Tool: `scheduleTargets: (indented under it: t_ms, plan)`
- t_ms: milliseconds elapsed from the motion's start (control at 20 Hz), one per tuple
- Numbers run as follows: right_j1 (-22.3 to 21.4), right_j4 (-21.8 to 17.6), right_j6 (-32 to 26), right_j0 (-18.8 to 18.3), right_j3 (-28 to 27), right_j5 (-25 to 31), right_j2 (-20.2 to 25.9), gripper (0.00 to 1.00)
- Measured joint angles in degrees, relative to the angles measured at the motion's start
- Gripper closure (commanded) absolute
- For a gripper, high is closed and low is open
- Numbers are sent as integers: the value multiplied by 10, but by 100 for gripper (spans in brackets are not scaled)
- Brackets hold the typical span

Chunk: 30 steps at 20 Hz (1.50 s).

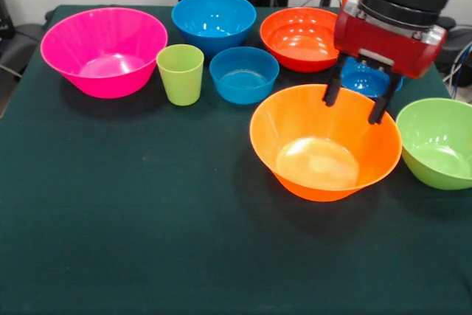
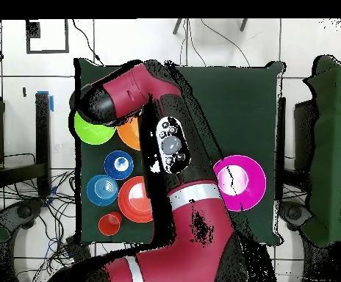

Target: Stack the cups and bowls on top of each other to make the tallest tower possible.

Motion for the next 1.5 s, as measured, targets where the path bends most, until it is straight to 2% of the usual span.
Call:
scheduleTargets:
  t_ms: [300, 650, 1500]
  plan:
    - [23, 27, 0, 21, -34, 0, -2, 0]
    - [49, 55, 0, 26, -83, 0, -2, 0]
    - [124, 58, 0, 27, -194, 0, -22, 0]
